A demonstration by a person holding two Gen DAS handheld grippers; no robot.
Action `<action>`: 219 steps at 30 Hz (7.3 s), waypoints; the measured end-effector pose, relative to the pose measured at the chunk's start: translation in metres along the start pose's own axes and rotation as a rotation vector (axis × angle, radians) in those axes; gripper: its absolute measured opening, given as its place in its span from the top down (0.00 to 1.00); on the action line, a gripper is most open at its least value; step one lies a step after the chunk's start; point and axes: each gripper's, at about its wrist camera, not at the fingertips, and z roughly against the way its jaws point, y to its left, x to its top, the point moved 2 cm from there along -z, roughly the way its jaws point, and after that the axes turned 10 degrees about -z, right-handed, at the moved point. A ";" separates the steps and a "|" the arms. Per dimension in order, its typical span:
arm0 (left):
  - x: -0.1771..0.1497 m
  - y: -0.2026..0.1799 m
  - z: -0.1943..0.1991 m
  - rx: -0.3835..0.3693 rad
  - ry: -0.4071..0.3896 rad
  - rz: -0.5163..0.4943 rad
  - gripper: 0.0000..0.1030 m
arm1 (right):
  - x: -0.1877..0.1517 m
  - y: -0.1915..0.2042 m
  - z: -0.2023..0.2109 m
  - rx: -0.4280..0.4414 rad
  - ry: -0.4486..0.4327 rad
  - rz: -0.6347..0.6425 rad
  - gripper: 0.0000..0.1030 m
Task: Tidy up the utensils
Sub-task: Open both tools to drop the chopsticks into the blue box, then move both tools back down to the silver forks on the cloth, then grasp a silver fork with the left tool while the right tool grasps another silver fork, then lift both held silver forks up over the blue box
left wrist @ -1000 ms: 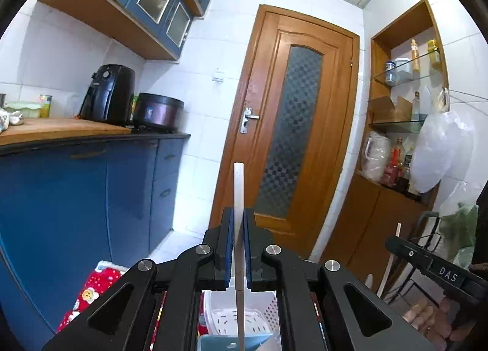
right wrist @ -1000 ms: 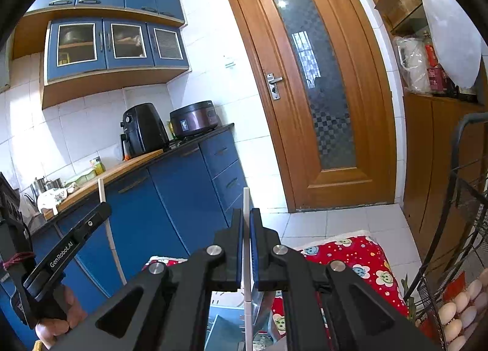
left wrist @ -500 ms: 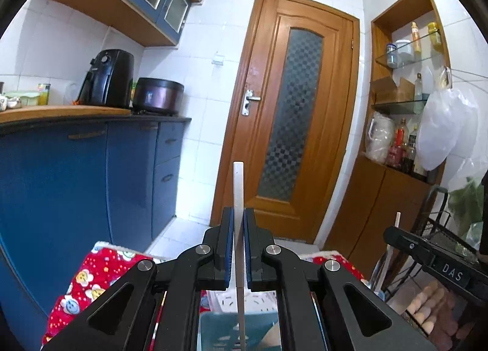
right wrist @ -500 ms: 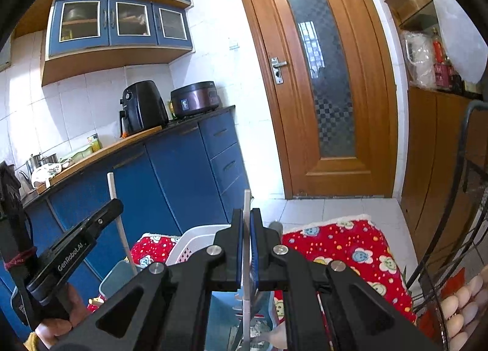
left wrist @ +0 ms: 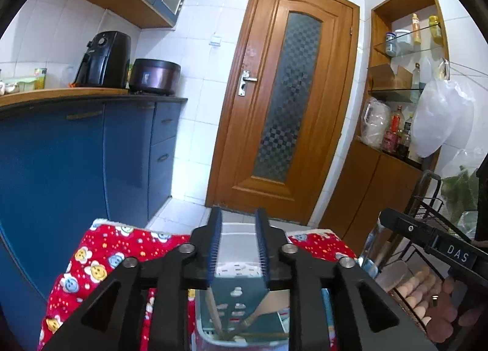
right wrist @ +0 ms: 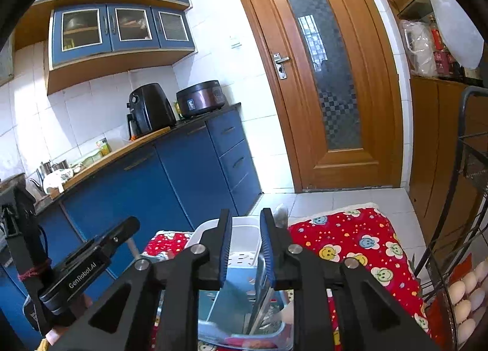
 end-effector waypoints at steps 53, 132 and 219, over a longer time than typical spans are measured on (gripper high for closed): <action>-0.121 -0.054 0.084 -0.122 0.415 0.123 0.48 | -0.129 -0.067 0.091 -0.094 0.241 -0.061 0.61; -0.174 -0.037 0.063 -0.199 0.568 0.192 0.98 | -0.155 -0.052 0.053 -0.032 0.387 -0.023 0.60; -0.167 0.003 0.043 -0.239 0.810 0.024 0.95 | -0.177 -0.039 0.002 -0.214 0.837 0.166 0.67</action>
